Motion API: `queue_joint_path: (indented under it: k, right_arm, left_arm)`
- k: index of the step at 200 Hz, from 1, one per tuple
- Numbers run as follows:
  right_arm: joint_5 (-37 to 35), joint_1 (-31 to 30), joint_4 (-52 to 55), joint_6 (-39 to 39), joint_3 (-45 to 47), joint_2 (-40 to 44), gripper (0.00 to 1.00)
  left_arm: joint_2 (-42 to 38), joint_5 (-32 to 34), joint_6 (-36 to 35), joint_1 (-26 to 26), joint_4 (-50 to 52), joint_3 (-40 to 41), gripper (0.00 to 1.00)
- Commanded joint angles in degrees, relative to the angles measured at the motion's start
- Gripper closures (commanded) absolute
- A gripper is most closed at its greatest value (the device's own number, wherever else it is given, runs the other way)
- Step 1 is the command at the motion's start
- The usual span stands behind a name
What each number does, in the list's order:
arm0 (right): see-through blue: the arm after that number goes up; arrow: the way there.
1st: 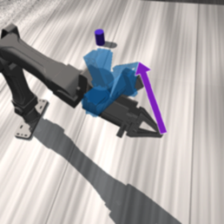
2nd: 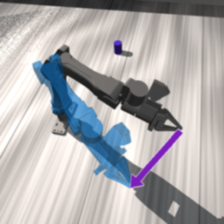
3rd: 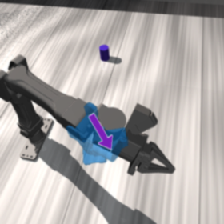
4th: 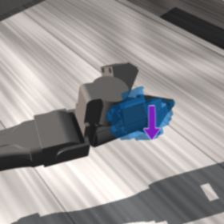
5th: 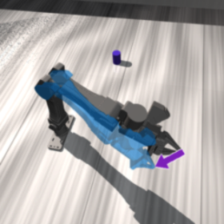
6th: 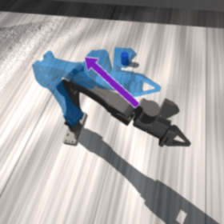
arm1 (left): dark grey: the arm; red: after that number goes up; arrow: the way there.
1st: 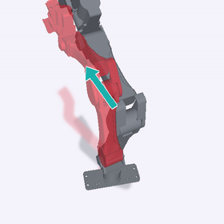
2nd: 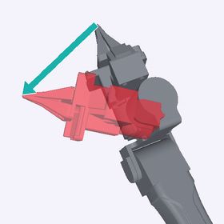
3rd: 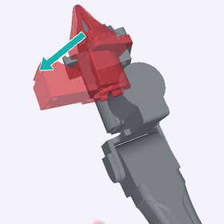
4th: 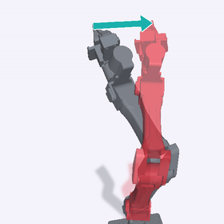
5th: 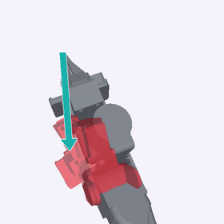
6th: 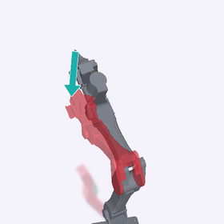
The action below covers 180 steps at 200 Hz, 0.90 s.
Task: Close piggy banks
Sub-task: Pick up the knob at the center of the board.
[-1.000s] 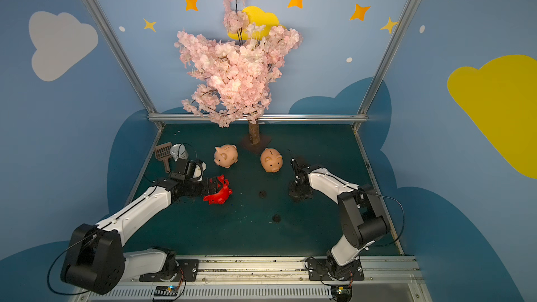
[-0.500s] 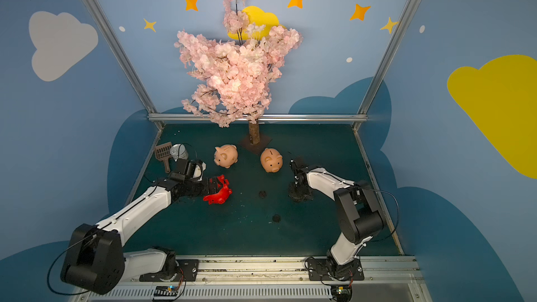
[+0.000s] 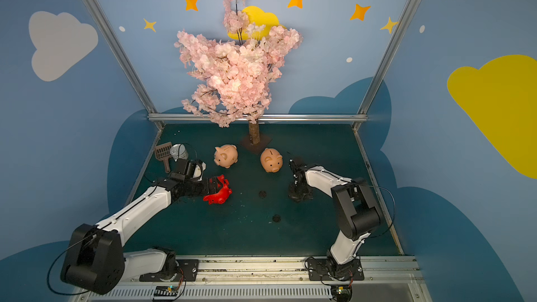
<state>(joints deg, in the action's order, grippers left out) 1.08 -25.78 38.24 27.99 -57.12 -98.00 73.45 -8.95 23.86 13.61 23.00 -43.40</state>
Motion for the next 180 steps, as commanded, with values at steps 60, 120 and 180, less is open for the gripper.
queue_joint_path:
  k: [60,120,180]
  right_arm:
    - [1.54,-0.51,2.89,-1.88,0.43,-4.57,1.0]
    - [2.75,-0.66,3.21,-4.77,-1.32,2.55,1.0]
    - [7.51,-0.64,-3.79,-7.9,1.47,15.97,1.0]
  left_arm:
    - [-0.67,1.67,-0.04,-0.12,1.42,-0.47,0.01]
    - [0.62,1.83,-0.21,-0.08,5.92,-3.77,0.01]
    - [1.69,1.42,0.4,-0.09,9.65,-7.09,0.01]
